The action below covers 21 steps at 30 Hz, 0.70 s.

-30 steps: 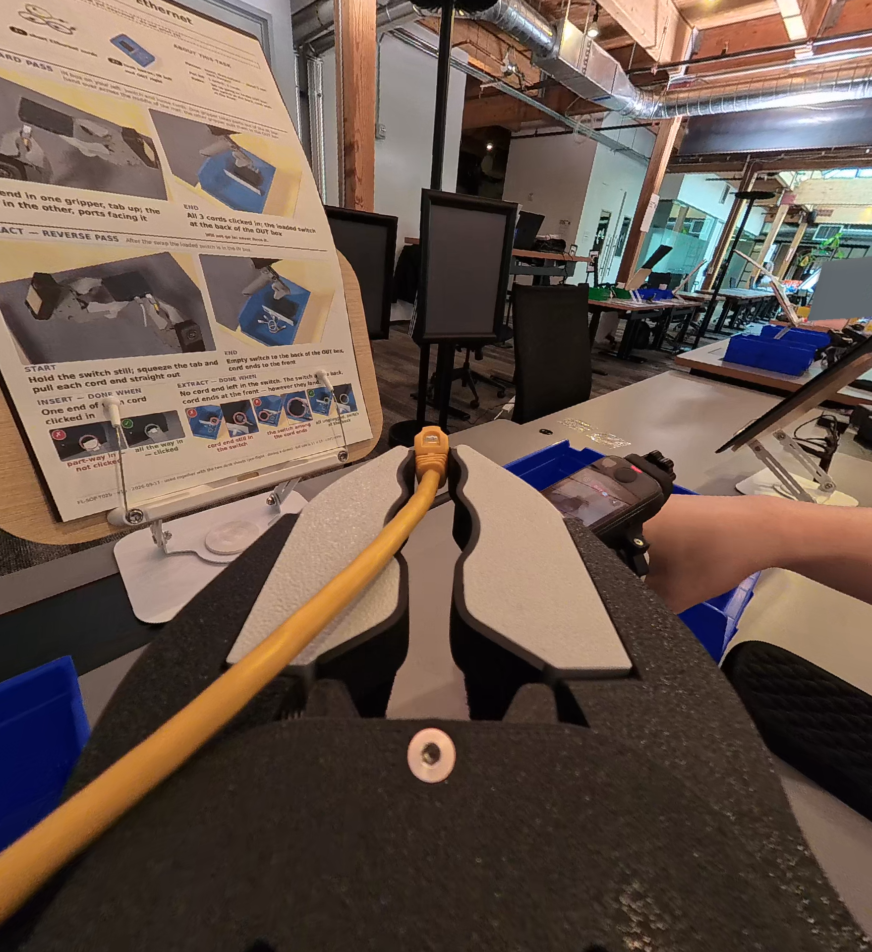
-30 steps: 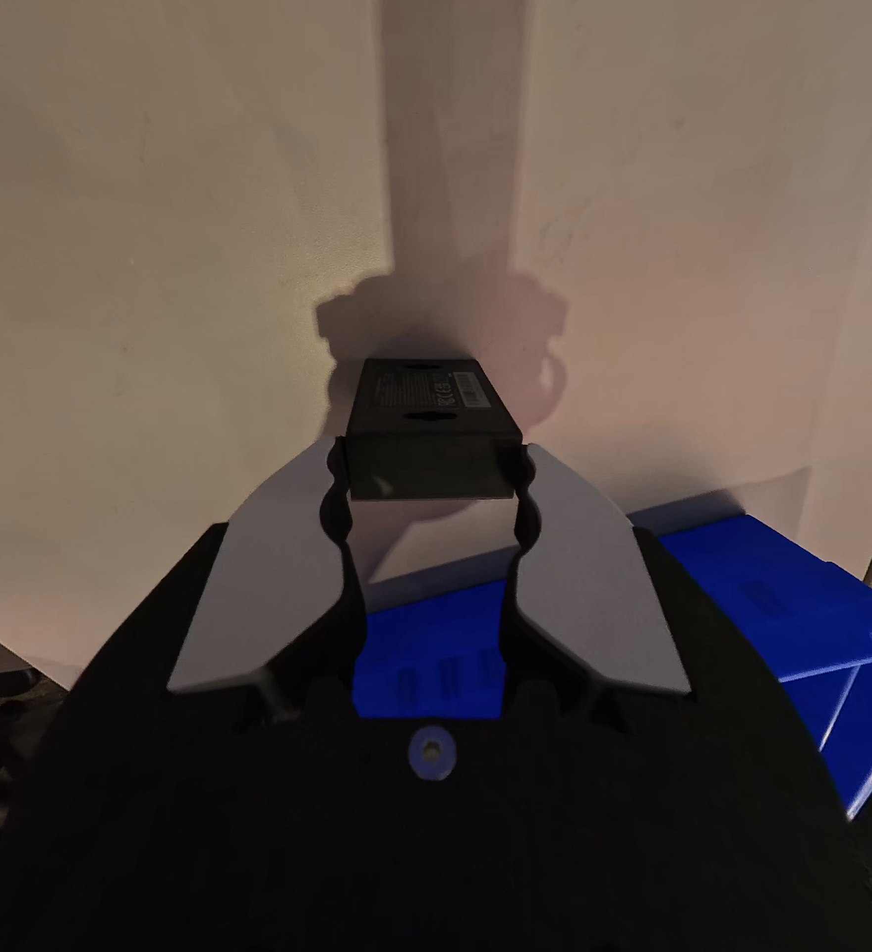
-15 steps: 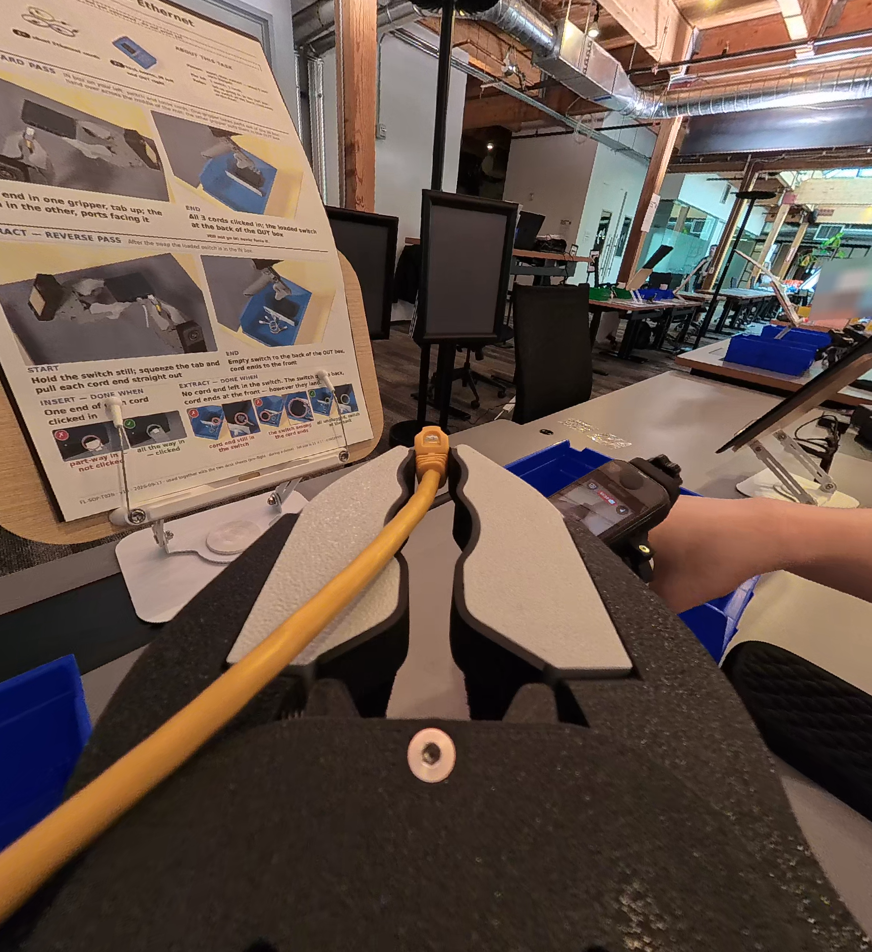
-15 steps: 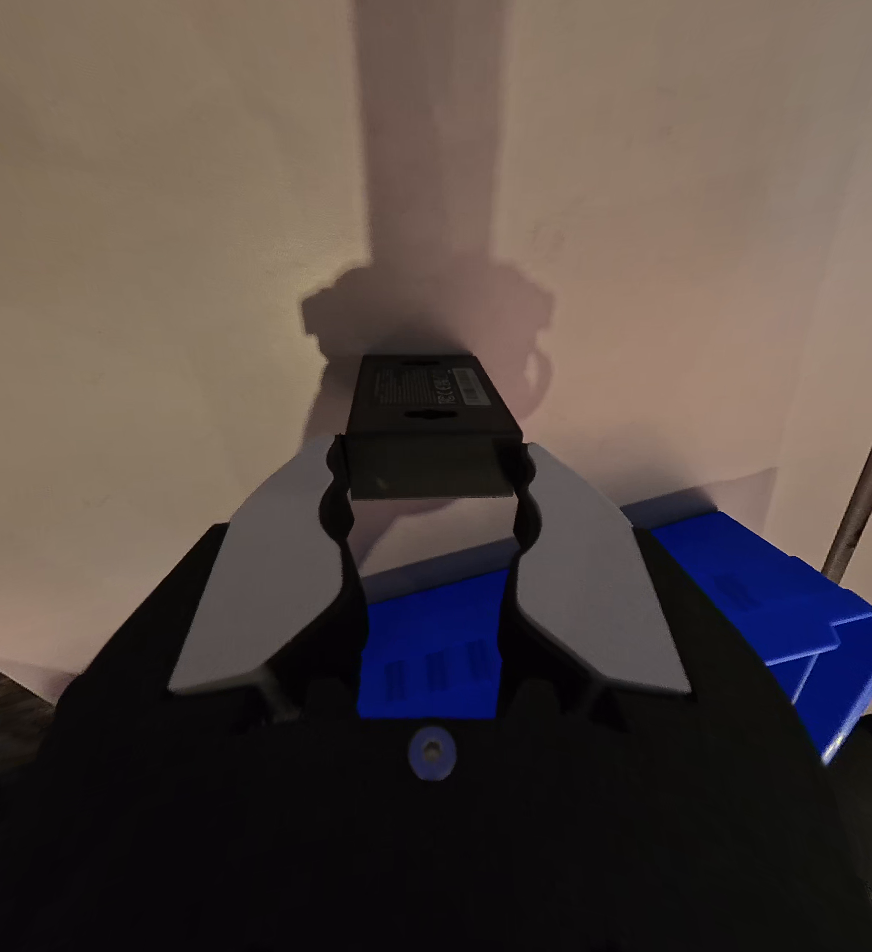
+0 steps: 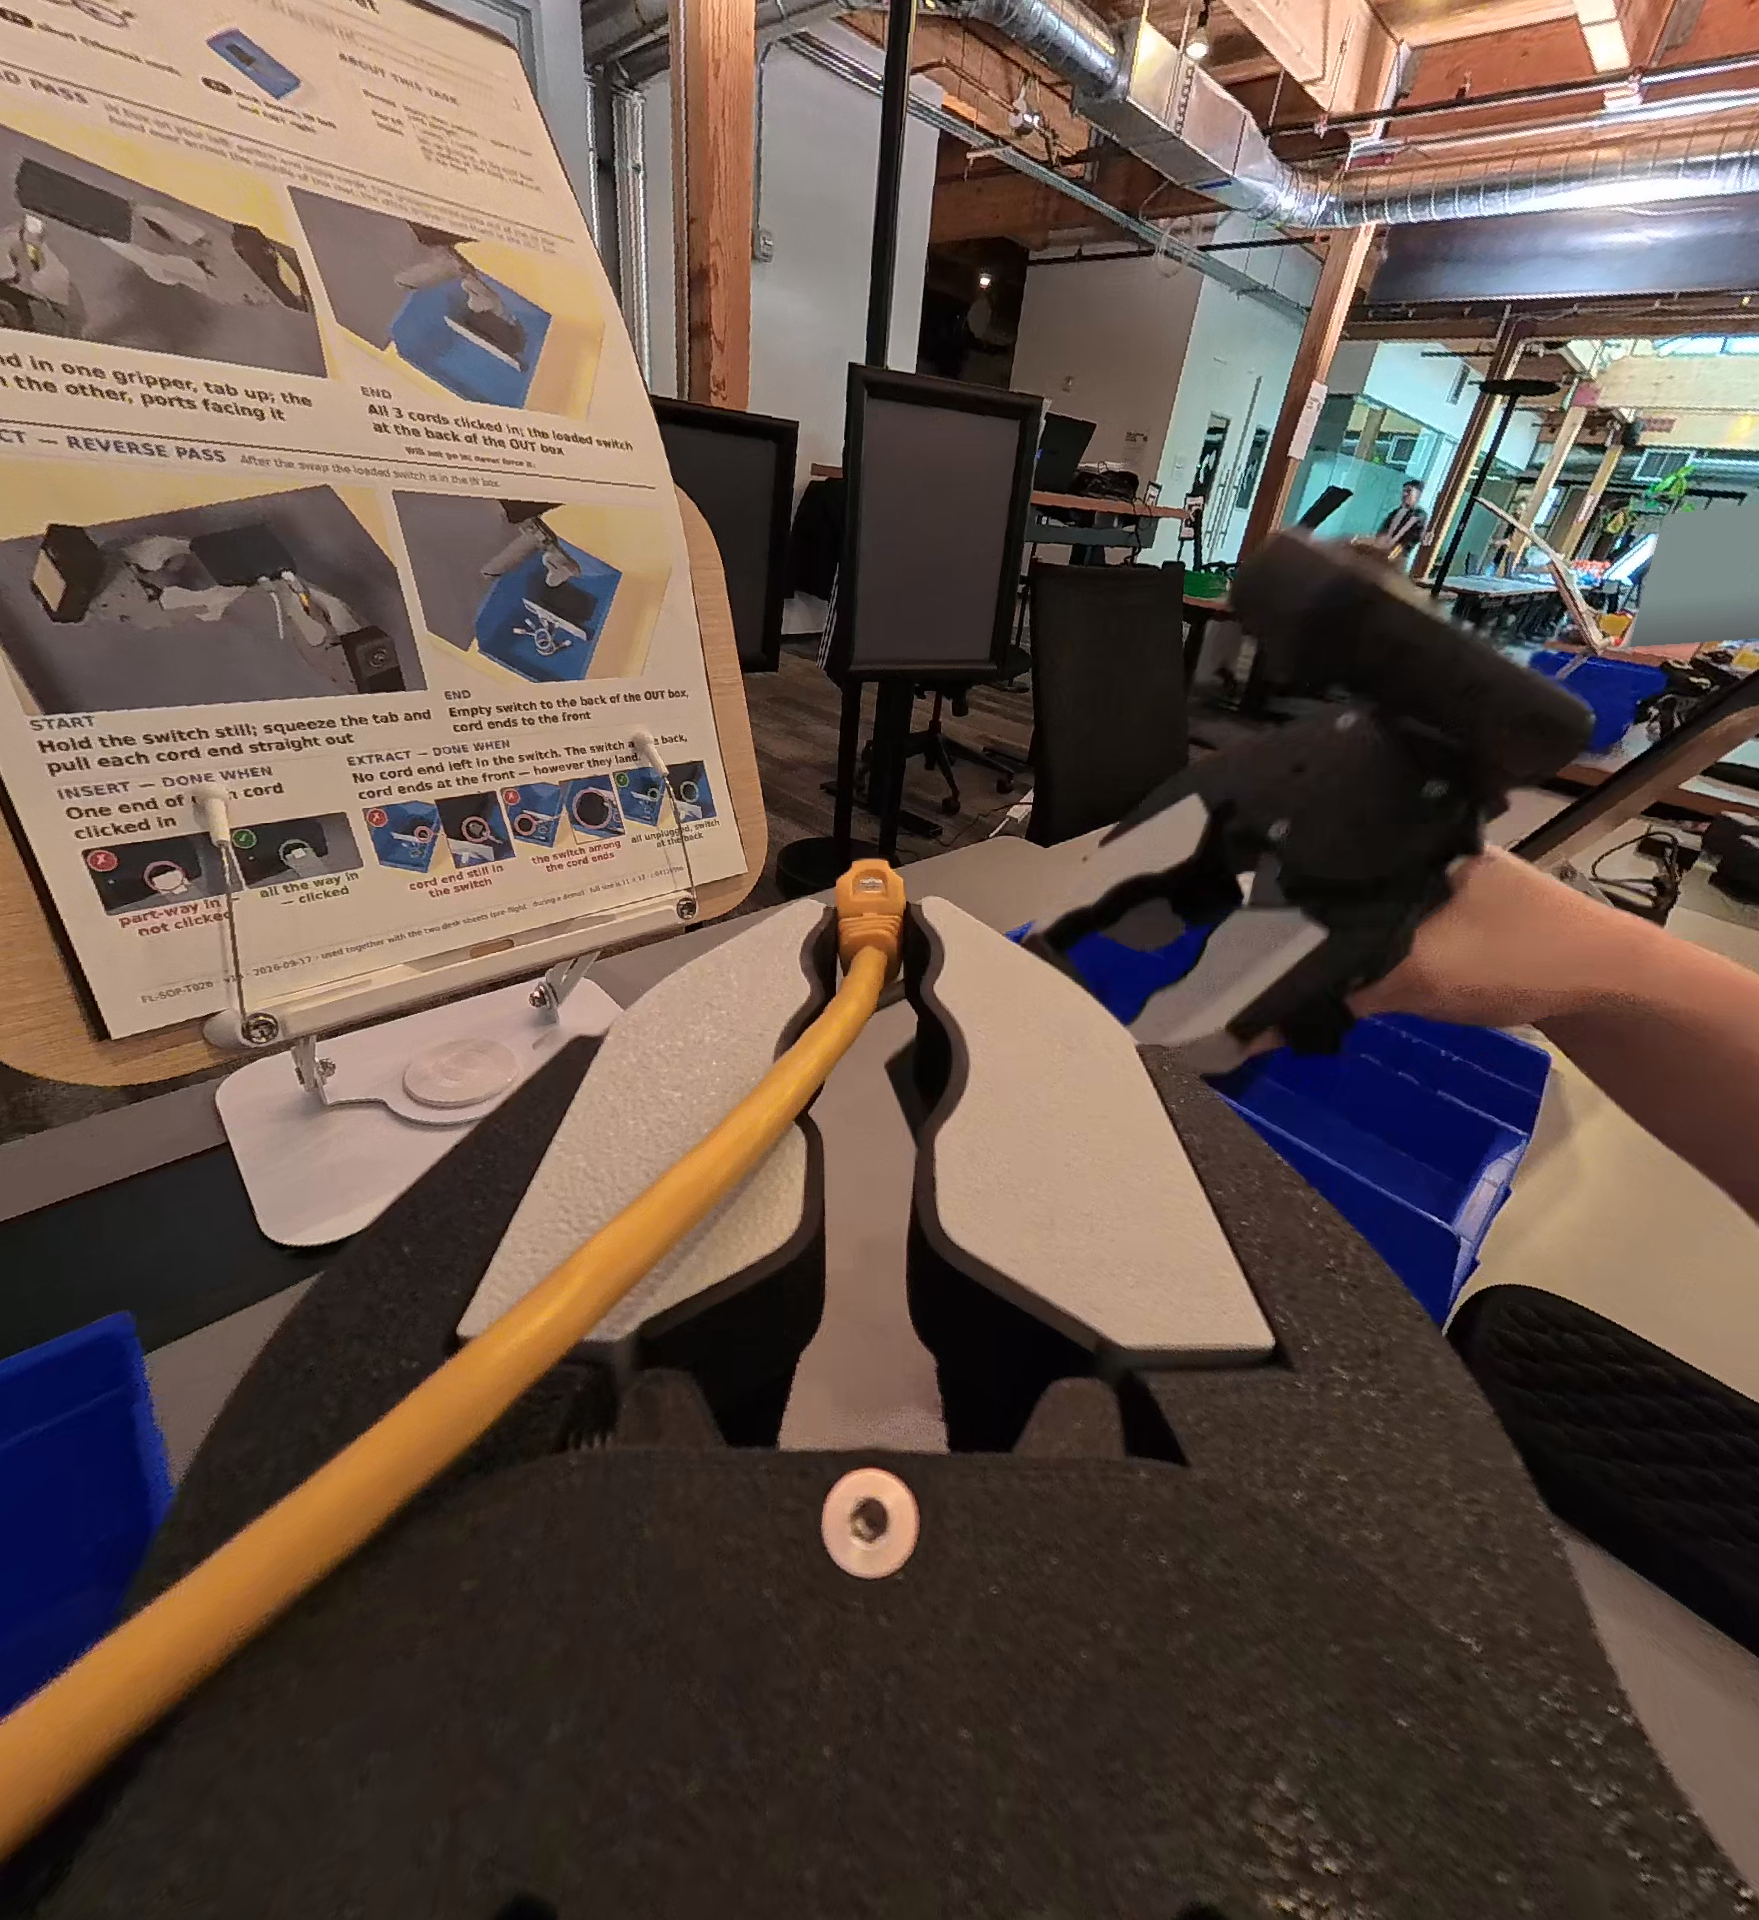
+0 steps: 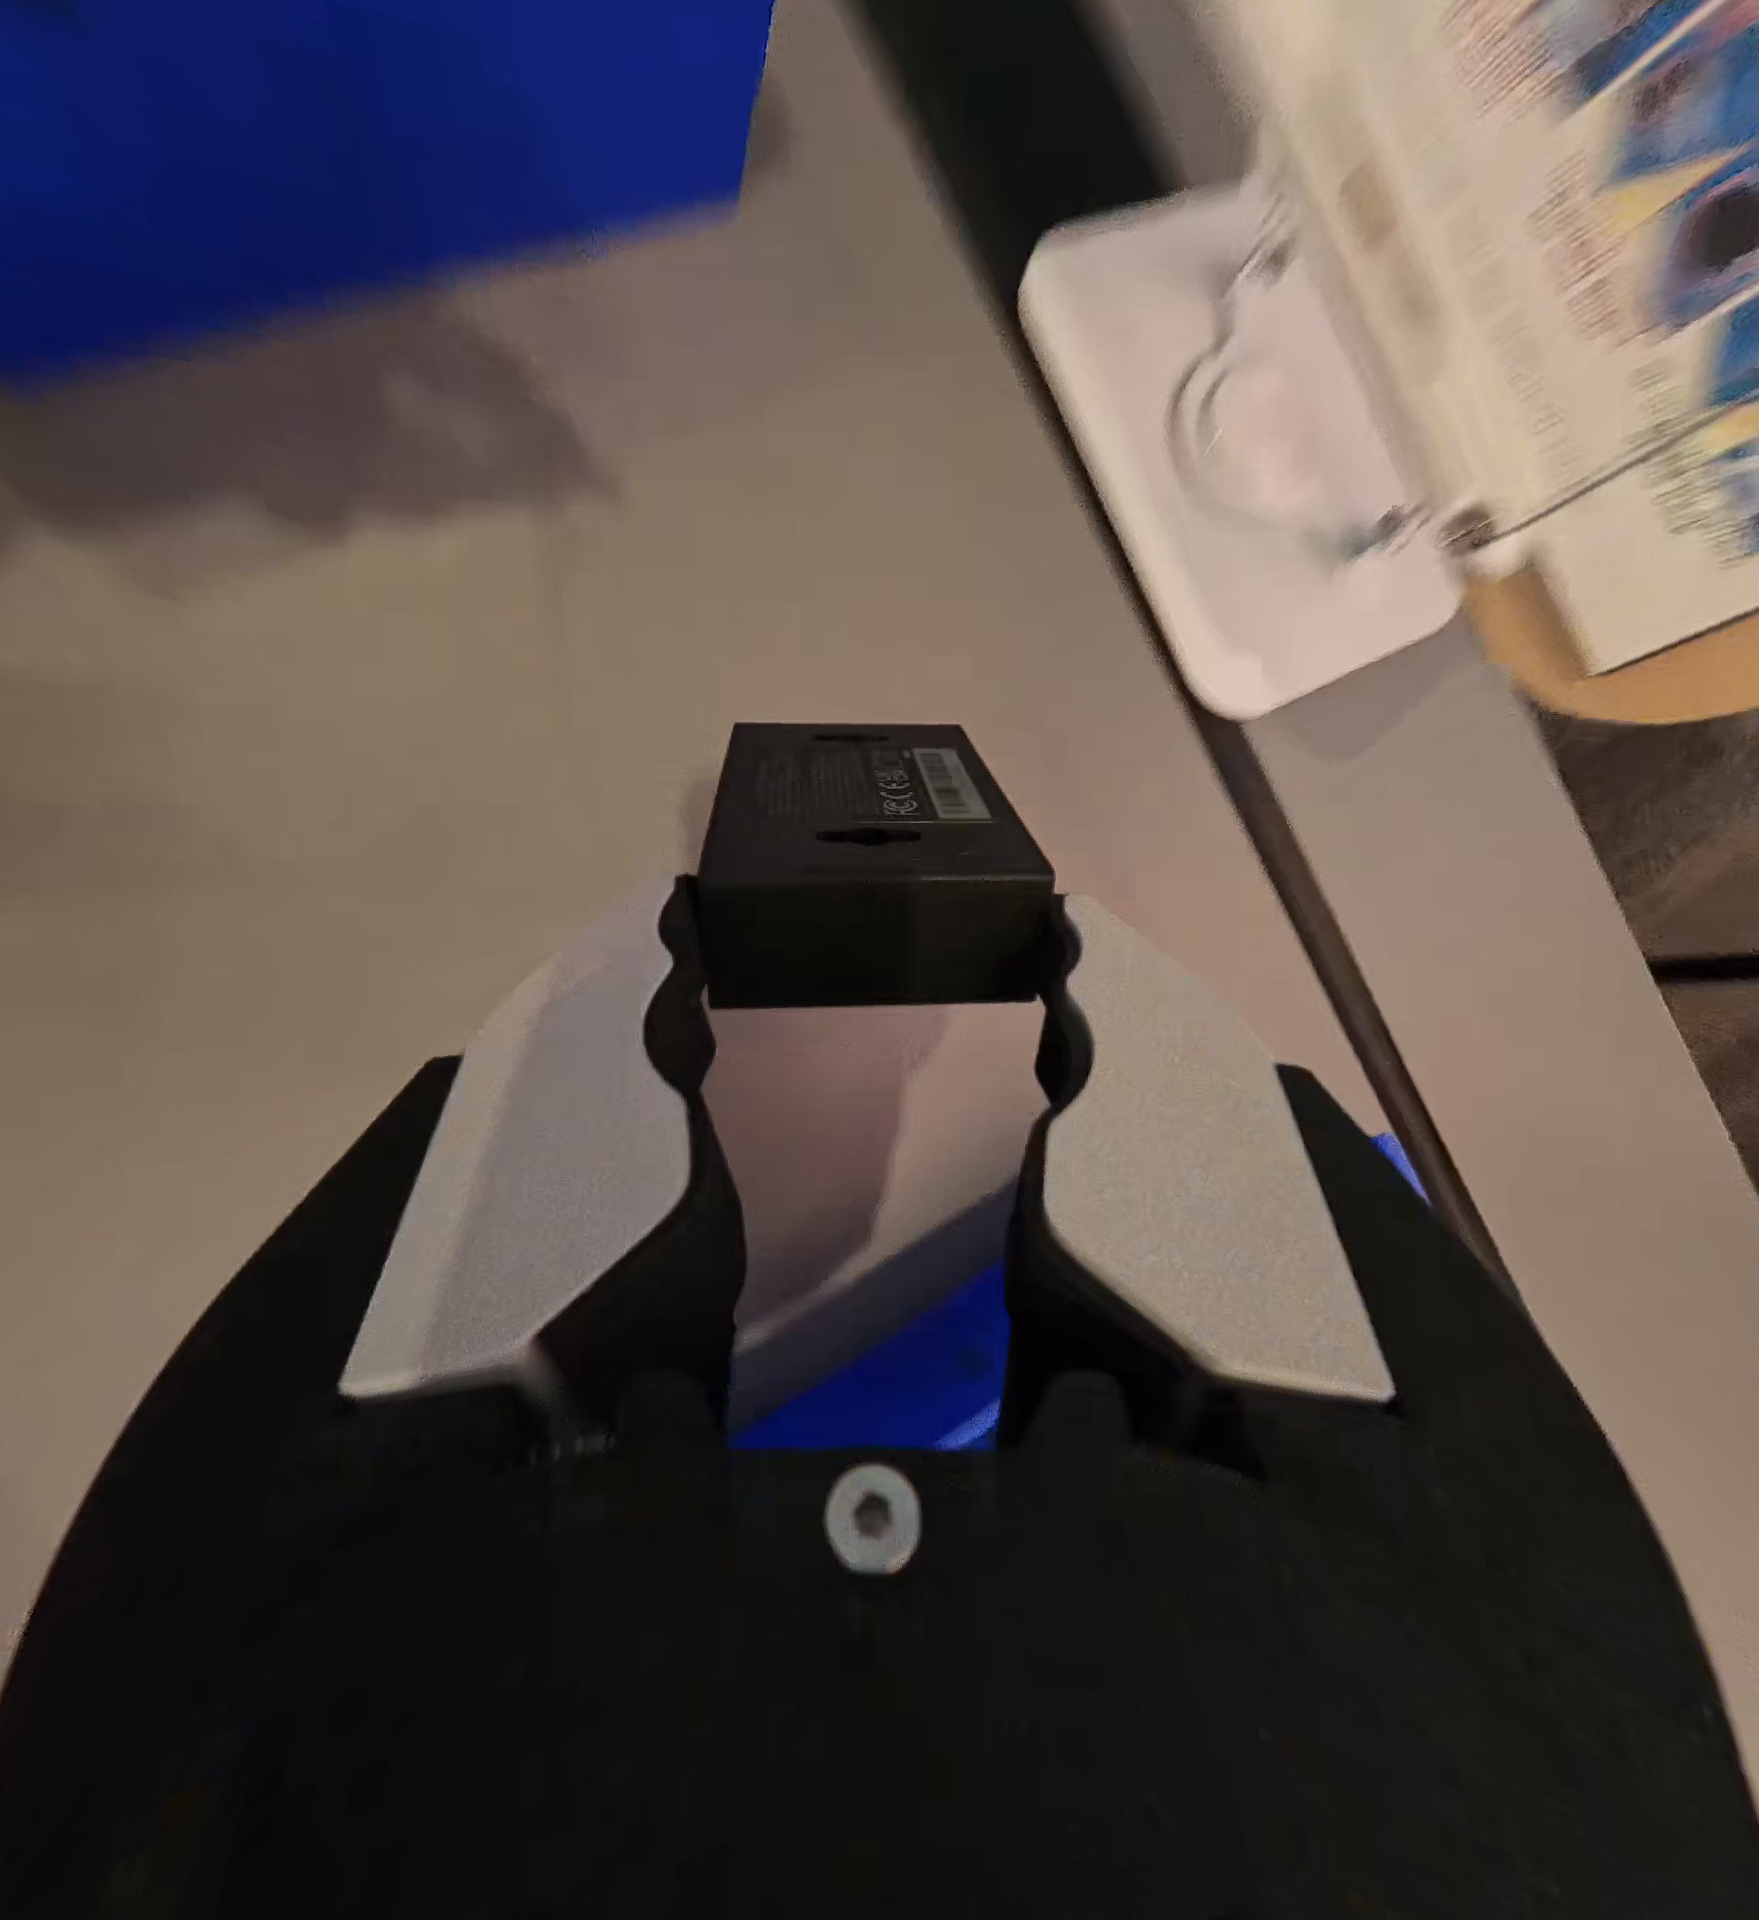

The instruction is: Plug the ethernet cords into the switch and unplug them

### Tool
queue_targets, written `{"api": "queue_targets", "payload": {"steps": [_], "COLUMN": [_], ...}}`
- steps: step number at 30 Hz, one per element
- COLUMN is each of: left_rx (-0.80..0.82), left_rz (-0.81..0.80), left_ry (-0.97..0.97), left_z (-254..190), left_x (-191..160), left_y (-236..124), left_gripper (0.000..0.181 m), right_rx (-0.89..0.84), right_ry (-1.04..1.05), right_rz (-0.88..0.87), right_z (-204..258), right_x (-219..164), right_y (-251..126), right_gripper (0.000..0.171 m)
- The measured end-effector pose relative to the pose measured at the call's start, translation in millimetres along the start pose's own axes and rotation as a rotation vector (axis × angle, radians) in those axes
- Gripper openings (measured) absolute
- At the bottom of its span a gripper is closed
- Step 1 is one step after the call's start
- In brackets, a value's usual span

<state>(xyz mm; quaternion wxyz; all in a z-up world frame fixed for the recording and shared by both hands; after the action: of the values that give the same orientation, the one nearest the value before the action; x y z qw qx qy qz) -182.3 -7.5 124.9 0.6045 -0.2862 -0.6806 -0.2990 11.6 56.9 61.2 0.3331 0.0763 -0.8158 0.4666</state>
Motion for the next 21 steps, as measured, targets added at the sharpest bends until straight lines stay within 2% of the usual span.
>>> {"api": "queue_targets", "payload": {"steps": [5, 8, 13, 21], "left_rx": [-0.018, -0.070, -0.138, -0.021], "left_rz": [0.047, 0.070, 0.079, 0.063], "left_ry": [-0.021, -0.075, -0.182, -0.122], "left_z": [-3, -9, -18, -18], "left_x": [-12, -23, -44, -58], "left_y": [13, 26, 49, 61], "left_gripper": [0.012, 0.012, 0.012, 0.012], "right_rx": [0.018, 0.098, 0.144, 0.027], "right_ry": [0.325, 0.491, 0.593, 0.506], "right_rz": [-0.422, -0.572, -0.655, -0.670], "right_z": [-28, -36, -31, -20], "right_x": [1, -8, -16, -5], "right_y": [-33, -36, -24, -19], "right_gripper": [0.060, 0.060, 0.060, 0.060]}}
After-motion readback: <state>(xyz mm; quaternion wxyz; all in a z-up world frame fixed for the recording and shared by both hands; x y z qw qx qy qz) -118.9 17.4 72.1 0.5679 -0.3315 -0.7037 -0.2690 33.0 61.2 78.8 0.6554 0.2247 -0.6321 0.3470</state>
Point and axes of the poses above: each gripper's, where its closed fingertips meet, y out along the fingers, x out of its top, z = x × y across the jaws, the point moved 6 cm from there along -y, back along the fingers, and after that the axes turned 9 degrees about -x, right-handed, at the moved point
